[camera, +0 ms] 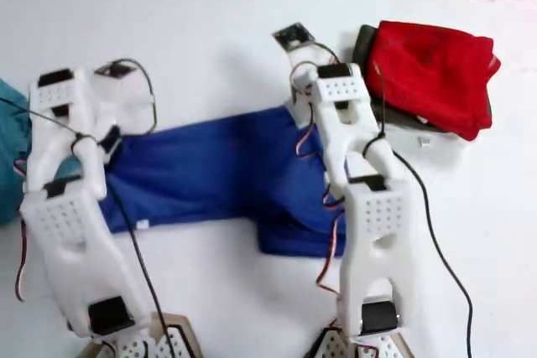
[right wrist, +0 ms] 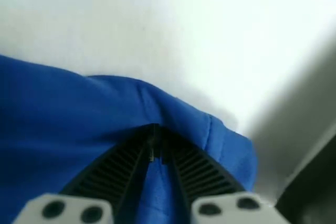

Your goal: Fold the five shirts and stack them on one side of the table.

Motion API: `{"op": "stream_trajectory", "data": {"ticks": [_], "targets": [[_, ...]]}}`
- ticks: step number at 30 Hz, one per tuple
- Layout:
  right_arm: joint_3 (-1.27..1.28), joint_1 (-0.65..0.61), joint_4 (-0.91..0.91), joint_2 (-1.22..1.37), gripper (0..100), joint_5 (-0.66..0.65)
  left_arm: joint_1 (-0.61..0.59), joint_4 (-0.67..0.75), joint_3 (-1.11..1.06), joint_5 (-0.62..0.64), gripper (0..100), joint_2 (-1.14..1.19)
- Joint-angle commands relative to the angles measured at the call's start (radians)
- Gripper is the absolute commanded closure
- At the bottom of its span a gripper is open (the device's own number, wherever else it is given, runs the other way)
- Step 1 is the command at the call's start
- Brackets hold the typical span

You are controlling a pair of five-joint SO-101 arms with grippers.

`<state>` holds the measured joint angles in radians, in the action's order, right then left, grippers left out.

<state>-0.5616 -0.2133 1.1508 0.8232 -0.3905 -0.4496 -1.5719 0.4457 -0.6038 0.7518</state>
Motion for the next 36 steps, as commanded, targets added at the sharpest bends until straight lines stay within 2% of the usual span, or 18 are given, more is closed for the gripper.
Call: {"op": "stream_trajectory", "data": {"ticks": [1, 4, 8, 12, 17, 21, 26, 28, 32, 36], "targets": [[-0.238, -0.001, 0.125, 0.071, 98.1, 0.008, -0.018, -0.123, 0.282, -0.002, 97, 0.091], [-0.377, -0.001, 0.243, 0.11, 98.1, 0.009, -0.018, -0.206, 0.412, -0.005, 97, 0.127], [-0.516, 0.001, 0.354, 0.122, 98.1, 0.009, -0.018, -0.215, 0.43, -0.003, 97, 0.091], [-0.638, -0.002, 0.456, 0.114, 98.1, 0.011, -0.018, -0.215, 0.341, -0.003, 97, -0.021], [-0.761, -0.002, 0.564, 0.119, 98.1, 0.011, 0.002, -0.204, 0.093, -0.009, 97, -0.247], [-0.813, 0.001, 0.613, 0.119, 98.1, 0.011, 0.009, -0.095, -0.197, -0.009, 97, -0.445], [-0.812, -0.002, 0.618, 0.096, 98.1, 0.014, 0.006, 0.167, -0.633, -0.009, 97, -0.686], [-0.789, -0.002, 0.619, 0.068, 98.1, 0.063, 0.005, 0.258, -0.769, -0.008, 97, -0.766], [-0.686, -0.004, 0.619, -0.036, 98.1, 0.089, 0.005, 0.379, -0.96, -0.005, 97, -0.87], [-0.479, -0.004, 0.619, -0.203, 98.1, 0.094, 0.008, 0.44, -1.086, 0.0, 97, -0.907]]}}
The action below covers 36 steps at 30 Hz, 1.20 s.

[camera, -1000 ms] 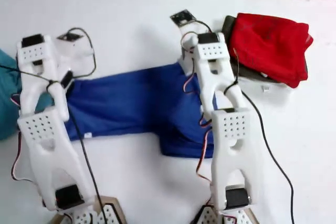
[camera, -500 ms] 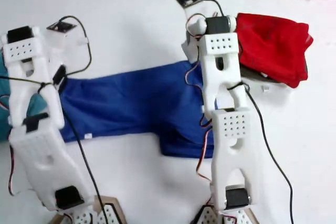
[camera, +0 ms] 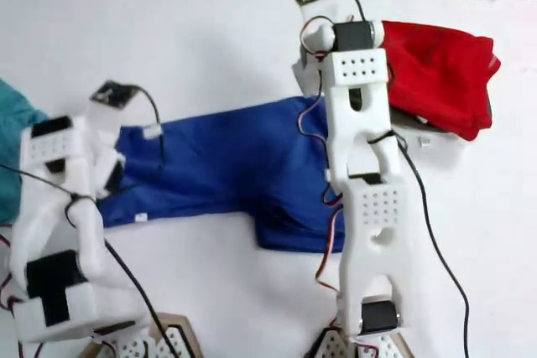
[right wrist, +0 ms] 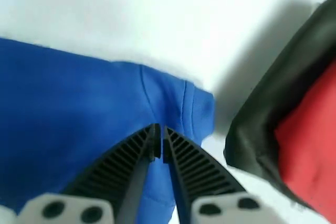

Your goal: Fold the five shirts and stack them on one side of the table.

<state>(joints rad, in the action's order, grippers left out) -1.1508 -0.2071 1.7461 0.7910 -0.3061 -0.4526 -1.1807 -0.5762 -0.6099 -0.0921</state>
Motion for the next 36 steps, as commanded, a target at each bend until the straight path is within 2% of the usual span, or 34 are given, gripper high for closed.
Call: {"op": "stream_trajectory", "data": {"ticks": [1, 9, 13, 20, 24, 29, 34, 36], "targets": [[0.17, -0.01, 0.022, -0.213, 98.1, 0.008, 0.011, 0.066, -0.091, 0.006, 97, -0.068], [0.68, -0.079, -0.07, -0.521, 98.1, 0.005, 0.011, 0.147, -0.26, 0.0, 97, -0.149], [1.04, -0.165, -0.24, -0.717, 98.1, 0.005, 0.012, 0.17, -0.335, -0.002, 97, -0.226], [1.606, -0.245, -0.562, -0.931, 98.1, 0.003, 0.011, 0.324, -0.496, 0.002, 97, -0.302], [1.703, -0.271, -0.591, -0.937, 96.9, 0.002, 0.011, 0.325, -0.506, 0.006, 97, -0.318], [1.717, -0.328, -0.591, -0.911, 85.6, 0.002, 0.011, 0.328, -0.516, 0.006, 97, -0.321], [1.718, -0.384, -0.59, -0.895, 88.4, -0.003, 0.008, 0.33, -0.516, 0.006, 97, -0.319], [1.72, -0.401, -0.559, -0.892, 89.3, -0.048, 0.008, 0.33, -0.516, 0.006, 97, -0.319]]}}
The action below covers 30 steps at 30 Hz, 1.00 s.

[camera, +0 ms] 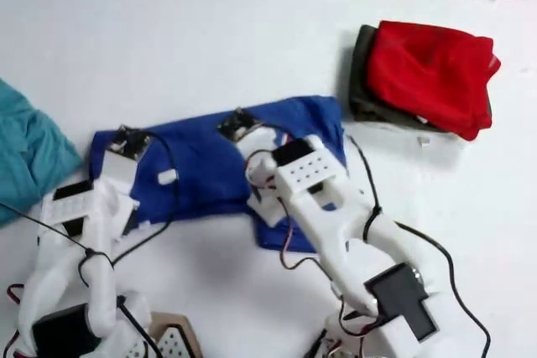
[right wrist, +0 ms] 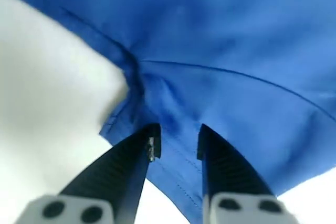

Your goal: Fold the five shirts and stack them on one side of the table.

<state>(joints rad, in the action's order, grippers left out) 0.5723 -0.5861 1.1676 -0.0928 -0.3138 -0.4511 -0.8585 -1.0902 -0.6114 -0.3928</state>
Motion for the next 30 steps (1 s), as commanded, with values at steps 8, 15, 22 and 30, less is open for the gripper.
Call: {"op": "stream_trajectory", "data": {"ticks": [8, 15, 22, 30], "targets": [[0.002, -0.03, 0.114, -0.007, 89.6, -0.18, 0.006, 0.008, -0.004, 0.008, 97, -0.017], [0.009, -0.03, 0.044, -0.007, 89.3, -0.181, 0.006, 0.008, -0.004, 0.008, 97, -0.017], [0.009, -0.031, 0.038, 0.071, 89.3, -0.18, 0.006, 0.008, -0.004, 0.008, 97, -0.017], [0.002, -0.028, -0.013, 0.176, 90.2, -0.18, 0.006, 0.008, -0.004, 0.008, 97, -0.017]]}}
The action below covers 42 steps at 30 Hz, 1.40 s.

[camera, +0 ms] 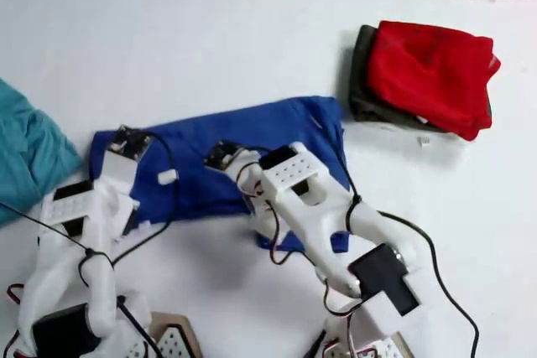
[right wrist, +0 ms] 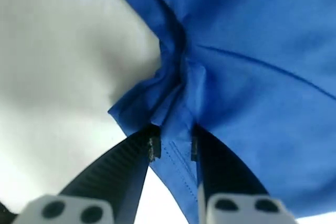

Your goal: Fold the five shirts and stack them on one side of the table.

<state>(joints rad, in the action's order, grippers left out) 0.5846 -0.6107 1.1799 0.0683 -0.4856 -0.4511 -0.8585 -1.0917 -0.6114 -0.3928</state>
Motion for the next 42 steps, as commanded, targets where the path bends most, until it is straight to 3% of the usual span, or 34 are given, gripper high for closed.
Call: {"op": "stream_trajectory", "data": {"ticks": [1, 3, 12, 20, 24, 29, 31, 37, 42], "targets": [[-0.011, -0.004, -0.025, 0.01, 91.9, -0.008, 0.006, 0.008, -0.002, 0.008, 97, -0.017], [-0.011, -0.004, -0.025, -0.013, 98.1, -0.008, 0.006, 0.008, -0.002, 0.008, 97, -0.017], [-0.006, 0.082, 0.051, -0.255, 98.0, -0.017, 0.006, 0.008, -0.002, 0.008, 97, -0.017], [0.012, 0.025, 0.145, -0.306, 97.9, -0.018, 0.006, 0.008, -0.002, 0.008, 97, -0.017], [0.095, -0.033, 0.111, -0.298, 97.9, -0.018, 0.006, 0.008, -0.002, 0.008, 97, -0.017], [0.164, -0.021, 0.021, -0.295, 97.2, -0.018, 0.006, 0.008, -0.002, 0.008, 97, -0.017], [0.164, -0.008, 0.016, -0.295, 93.7, -0.018, 0.006, 0.008, -0.002, 0.008, 97, -0.017], [0.164, 0.038, 0.036, -0.306, 70.5, -0.021, 0.006, 0.008, -0.002, 0.008, 97, -0.017], [0.172, -0.028, 0.117, -0.305, 73.5, -0.106, 0.006, 0.008, -0.002, 0.008, 97, -0.017]]}}
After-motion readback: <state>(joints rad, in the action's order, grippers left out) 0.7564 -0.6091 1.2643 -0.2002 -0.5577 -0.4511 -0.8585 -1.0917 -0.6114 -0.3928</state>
